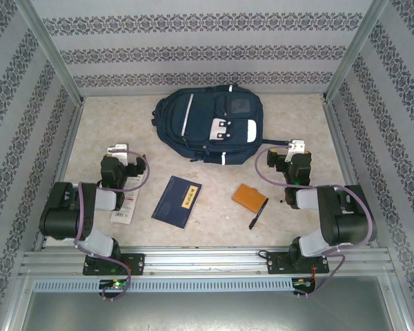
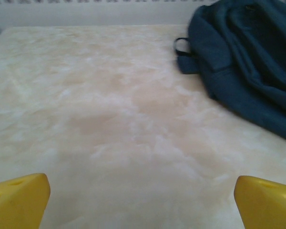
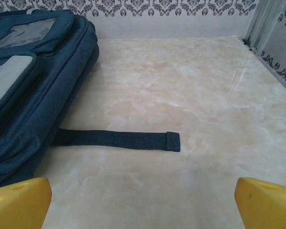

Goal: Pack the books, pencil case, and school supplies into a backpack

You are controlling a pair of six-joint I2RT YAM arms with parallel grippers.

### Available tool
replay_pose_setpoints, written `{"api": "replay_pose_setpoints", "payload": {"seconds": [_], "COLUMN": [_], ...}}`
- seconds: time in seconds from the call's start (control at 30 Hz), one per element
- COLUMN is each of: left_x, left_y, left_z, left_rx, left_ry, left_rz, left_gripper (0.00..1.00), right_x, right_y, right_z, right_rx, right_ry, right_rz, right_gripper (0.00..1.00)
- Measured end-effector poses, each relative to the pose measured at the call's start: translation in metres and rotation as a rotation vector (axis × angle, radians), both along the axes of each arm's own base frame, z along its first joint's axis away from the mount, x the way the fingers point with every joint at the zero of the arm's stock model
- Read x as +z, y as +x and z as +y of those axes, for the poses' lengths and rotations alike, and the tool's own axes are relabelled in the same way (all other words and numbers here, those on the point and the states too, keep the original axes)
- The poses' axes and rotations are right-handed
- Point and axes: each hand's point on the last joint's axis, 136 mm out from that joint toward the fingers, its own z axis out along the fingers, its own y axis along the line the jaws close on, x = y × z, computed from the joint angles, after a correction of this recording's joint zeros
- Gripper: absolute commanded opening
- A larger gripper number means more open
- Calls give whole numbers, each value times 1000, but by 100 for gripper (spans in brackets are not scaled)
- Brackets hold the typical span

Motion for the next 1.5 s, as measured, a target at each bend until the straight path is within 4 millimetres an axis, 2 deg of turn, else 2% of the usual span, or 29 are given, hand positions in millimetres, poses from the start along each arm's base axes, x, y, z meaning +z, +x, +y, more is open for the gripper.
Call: {"api": "replay_pose_setpoints", "payload": {"seconds": [0.07, 0.13, 0.2, 0.27, 0.3, 0.33, 0.37, 0.4, 0.47, 0.53, 0.6, 0.67, 0.73, 0.83, 0.9, 1.0, 1.07, 1.17, 1.2, 1.23, 1.3, 1.33, 1.37, 1.4, 1.47, 1.5], "left_x": [22, 70, 123, 161, 172, 175, 172, 161, 122, 76, 39, 22, 18, 28, 37, 48, 48, 39, 36, 34, 35, 37, 40, 43, 52, 56], "left_y": [-13, -24, -31, -39, -43, -47, -49, -51, -55, -65, -83, -98, -106, -100, -88, -58, -42, -32, -31, -29, -27, -24, -20, -15, 1, 9], "left_z": [11, 24, 28, 21, 12, 1, -8, -21, -45, -65, -79, -89, -101, -121, -134, -149, -154, -155, -155, -155, -154, -153, -152, -152, -152, -152], "left_rx": [82, 189, 231, 201, 156, 105, 64, 10, -66, -97, -96, -104, -132, -195, -226, -245, -237, -206, -196, -186, -179, -175, -173, -173, -180, -186], "left_ry": [-24, -99, -178, -250, -298, -355, -402, -464, -569, -638, -671, -694, -711, -700, -686, -681, -686, -692, -693, -693, -688, -683, -671, -659, -628, -615], "left_rz": [-14, -67, -147, -196, -209, -205, -192, -151, 13, 233, 425, 552, 634, 668, 689, 712, 726, 765, 777, 787, 788, 781, 772, 768, 751, 746], "left_gripper": [99, 99, 99, 99, 99, 99, 99, 99, 99, 99, 99, 99, 99, 99, 99, 99, 99, 99, 99, 99, 99, 99, 99, 99, 99, 99], "right_x": [19, 48, 74, 96, 102, 103, 101, 95, 75, 51, 30, 14, 2, -8, -11, -14, -16, -18, -19, -21, -29, -34, -40, -45, -52, -53], "right_y": [-5, -16, -27, -35, -38, -41, -43, -46, -59, -80, -101, -112, -114, -109, -102, -82, -65, -41, -34, -27, -15, -10, -4, -1, 2, 2], "right_z": [-9, -21, -26, -21, -13, -1, 11, 33, 84, 132, 163, 177, 181, 185, 188, 197, 207, 229, 235, 239, 245, 245, 244, 242, 233, 229], "right_rx": [-56, -145, -192, -192, -165, -124, -88, -21, 133, 275, 363, 372, 310, 171, 57, -134, -241, -340, -364, -393, -439, -457, -469, -479, -501, -500], "right_ry": [-2, 46, 140, 259, 320, 369, 399, 428, 448, 425, 388, 381, 441, 599, 720, 924, 1032, 1150, 1183, 1212, 1239, 1243, 1246, 1246, 1235, 1221], "right_rz": [-31, -82, -131, -169, -171, -151, -122, -70, 65, 223, 367, 486, 576, 656, 687, 706, 709, 717, 714, 708, 699, 694, 689, 687, 692, 693], "right_gripper": [98, 98, 97, 98, 98, 98, 98, 98, 98, 98, 96, 95, 92, 92, 92, 91, 91, 91, 88, 80, 50, 30, 19, 16, 0, 0]}}
